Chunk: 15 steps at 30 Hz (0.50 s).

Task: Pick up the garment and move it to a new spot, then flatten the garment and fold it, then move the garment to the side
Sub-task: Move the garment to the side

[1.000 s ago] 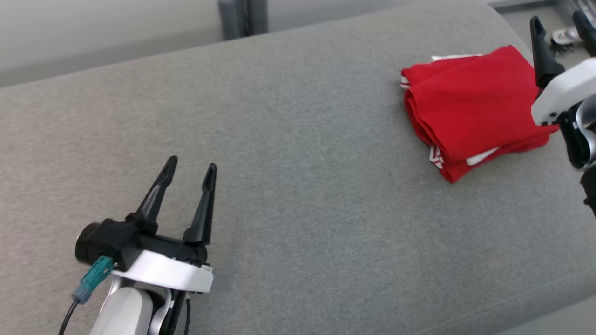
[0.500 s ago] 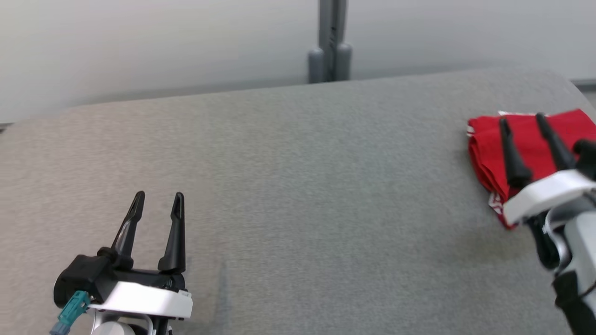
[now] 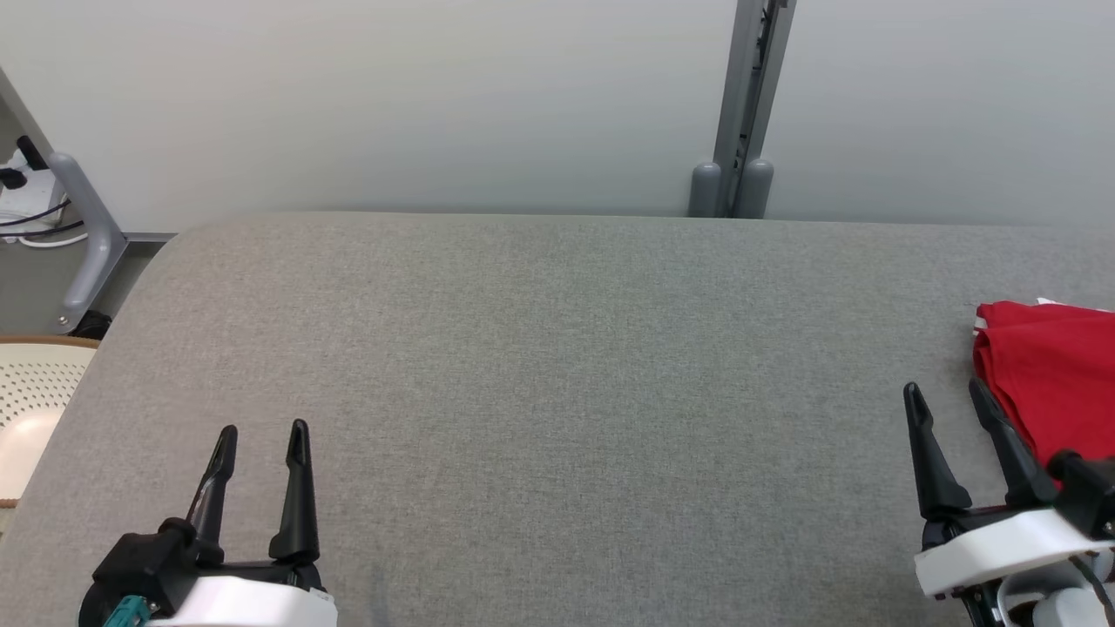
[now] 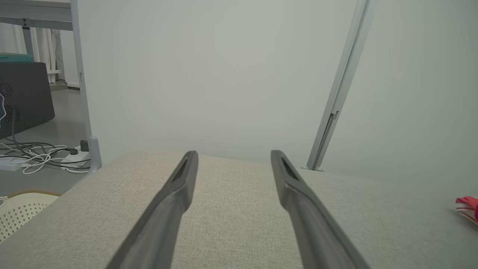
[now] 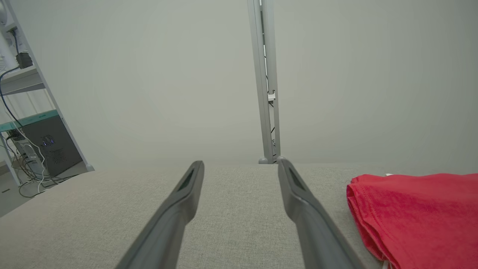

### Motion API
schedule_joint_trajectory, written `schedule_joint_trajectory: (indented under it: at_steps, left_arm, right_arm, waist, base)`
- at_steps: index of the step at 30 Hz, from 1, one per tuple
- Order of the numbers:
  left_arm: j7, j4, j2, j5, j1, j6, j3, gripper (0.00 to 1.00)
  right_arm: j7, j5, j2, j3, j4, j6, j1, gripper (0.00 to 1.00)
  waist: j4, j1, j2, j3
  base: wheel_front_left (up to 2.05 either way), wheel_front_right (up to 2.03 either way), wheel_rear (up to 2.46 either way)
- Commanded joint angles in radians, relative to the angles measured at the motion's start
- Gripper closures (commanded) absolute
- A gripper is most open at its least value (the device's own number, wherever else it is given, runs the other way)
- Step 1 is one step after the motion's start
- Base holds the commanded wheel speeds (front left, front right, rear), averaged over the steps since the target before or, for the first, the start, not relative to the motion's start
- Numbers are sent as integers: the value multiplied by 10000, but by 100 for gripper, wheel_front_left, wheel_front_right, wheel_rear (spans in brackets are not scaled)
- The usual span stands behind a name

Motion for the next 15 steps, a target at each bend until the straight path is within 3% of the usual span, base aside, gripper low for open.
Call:
schedule_joint_trajectory:
  at_steps: [1,15]
  left_arm:
    - [-9,11,13,35,16,-42,75,0]
    - [-10,233,-324,581,328,-383,398,0]
  right_arm:
    - [-42,-104,-7,-76,-97,3,91,0]
    - [-43,-1198,684,-360,-667,3,927,0]
  waist:
    - [72,0,-1,-30]
    - [49,0,-1,-20]
  base:
    - [0,0,0]
    - [0,0,0]
